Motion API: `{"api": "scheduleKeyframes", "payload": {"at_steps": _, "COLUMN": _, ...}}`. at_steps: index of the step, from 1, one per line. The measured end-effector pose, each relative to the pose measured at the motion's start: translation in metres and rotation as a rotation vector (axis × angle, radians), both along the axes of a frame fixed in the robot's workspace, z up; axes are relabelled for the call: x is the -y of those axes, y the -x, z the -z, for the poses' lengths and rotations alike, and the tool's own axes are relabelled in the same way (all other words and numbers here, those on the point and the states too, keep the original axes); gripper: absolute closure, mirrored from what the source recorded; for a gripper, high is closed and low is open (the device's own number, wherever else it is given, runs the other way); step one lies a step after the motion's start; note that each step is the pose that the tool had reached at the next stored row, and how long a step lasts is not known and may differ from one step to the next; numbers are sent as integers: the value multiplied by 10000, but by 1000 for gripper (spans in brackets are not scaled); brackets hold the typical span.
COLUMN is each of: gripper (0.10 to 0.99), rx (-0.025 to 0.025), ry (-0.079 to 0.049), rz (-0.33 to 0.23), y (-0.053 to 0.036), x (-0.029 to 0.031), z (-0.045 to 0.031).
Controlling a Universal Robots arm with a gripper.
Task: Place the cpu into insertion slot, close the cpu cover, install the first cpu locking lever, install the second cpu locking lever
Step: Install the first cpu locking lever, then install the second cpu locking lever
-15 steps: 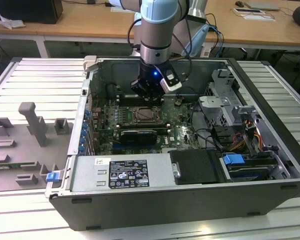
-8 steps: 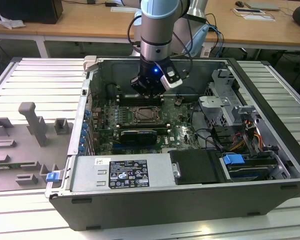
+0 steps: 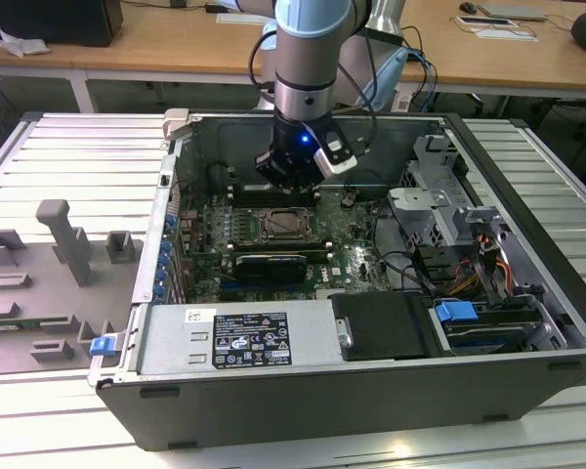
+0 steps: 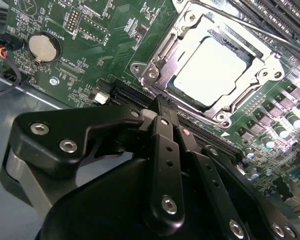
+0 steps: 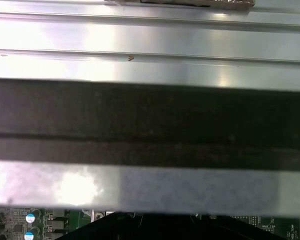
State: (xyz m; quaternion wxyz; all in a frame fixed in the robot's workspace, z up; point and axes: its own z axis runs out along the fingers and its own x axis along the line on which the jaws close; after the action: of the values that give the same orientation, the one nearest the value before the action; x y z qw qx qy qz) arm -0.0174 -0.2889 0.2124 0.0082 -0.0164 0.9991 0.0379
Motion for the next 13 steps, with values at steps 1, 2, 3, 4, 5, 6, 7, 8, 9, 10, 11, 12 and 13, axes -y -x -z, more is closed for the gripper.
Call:
{"api": "scheduleKeyframes", "payload": {"at_steps": 1, "gripper": 980, "rx": 1, "ry": 0, "rz": -1, "y": 0, "x": 4, "z": 0}}
{"api": "scheduleKeyframes", "payload": {"at_steps": 2, "gripper": 980, "rx": 0, "ry": 0, "rz": 0, "y": 0, "x": 8, "z": 0}}
{"api": "scheduleKeyframes", "payload": {"at_steps": 3, "gripper": 980, "rx": 0, "ry": 0, "rz": 0, "y": 0, "x": 12, "z": 0}}
{"api": "scheduleKeyframes", "payload": {"at_steps": 4, "gripper": 980, "rx": 0, "ry": 0, "rz": 0, "y": 0, "x": 15, "z": 0}}
{"api": "scheduleKeyframes", "payload": {"at_steps": 5, "gripper": 980, "rx": 0, "ry": 0, "rz": 0, "y": 0, "x": 18, "z": 0}}
{"api": "scheduleKeyframes", "payload": {"at_steps": 6, "gripper": 980, "rx": 0, "ry": 0, "rz": 0, "y": 0, "x": 21, "z": 0}}
{"api": "scheduleKeyframes", "payload": {"at_steps": 7, "gripper": 980, "rx": 0, "ry": 0, "rz": 0, "y": 0, "x": 25, "z": 0}}
{"api": "scheduleKeyframes", "payload": {"at_steps": 8, "gripper": 980, "rx": 1, "ry": 0, "rz": 0, "y": 0, "x": 38, "z": 0}}
{"api": "scheduleKeyframes", "payload": {"at_steps": 9, "gripper": 980, "rx": 0, "ry": 0, "rz": 0, "y": 0, "x": 49, "z": 0}}
{"api": "scheduleKeyframes", "payload": {"at_steps": 10, "gripper": 980, "rx": 0, "ry": 0, "rz": 0, "y": 0, "x": 59, "z": 0}}
{"api": "scheduleKeyframes", "payload": {"at_steps": 11, "gripper": 980, "rx": 0, "ry": -1, "rz": 0, "y": 0, "x": 69, "z": 0}}
{"api": "scheduleKeyframes", "payload": {"at_steps": 12, "gripper": 980, "rx": 0, "ry": 0, "rz": 0, "y": 0, "x": 76, "z": 0}}
{"api": "scheduleKeyframes", "payload": {"at_steps": 13, "gripper": 980, "rx": 0, "ry": 0, "rz": 0, "y": 0, "x": 87, "z": 0}}
